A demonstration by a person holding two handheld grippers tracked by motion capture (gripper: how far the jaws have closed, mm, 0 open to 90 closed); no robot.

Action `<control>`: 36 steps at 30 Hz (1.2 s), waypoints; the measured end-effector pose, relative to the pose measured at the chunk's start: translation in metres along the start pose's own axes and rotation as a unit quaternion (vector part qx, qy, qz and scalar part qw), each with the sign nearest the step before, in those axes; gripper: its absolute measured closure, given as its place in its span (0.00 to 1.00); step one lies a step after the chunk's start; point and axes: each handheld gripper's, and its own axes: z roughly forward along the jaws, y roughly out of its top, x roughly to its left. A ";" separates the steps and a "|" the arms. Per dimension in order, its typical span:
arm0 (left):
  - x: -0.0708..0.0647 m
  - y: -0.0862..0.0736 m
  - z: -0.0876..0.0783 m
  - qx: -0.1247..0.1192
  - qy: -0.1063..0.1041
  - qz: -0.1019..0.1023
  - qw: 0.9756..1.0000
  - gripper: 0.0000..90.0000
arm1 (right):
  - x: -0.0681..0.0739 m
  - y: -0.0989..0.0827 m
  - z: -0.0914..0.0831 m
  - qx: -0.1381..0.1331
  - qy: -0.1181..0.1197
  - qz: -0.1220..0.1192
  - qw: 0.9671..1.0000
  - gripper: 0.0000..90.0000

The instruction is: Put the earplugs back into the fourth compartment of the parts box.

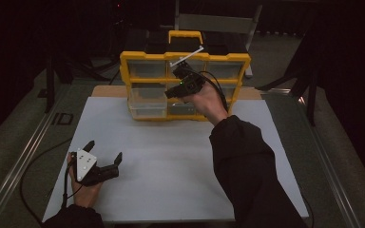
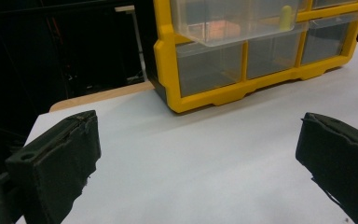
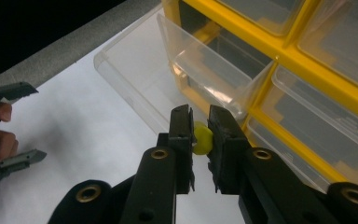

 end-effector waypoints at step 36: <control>0.001 0.000 0.000 0.000 -0.001 0.000 1.000 0.01 | 0.008 0.014 0.028 -0.008 0.001 0.003 1.000 0.88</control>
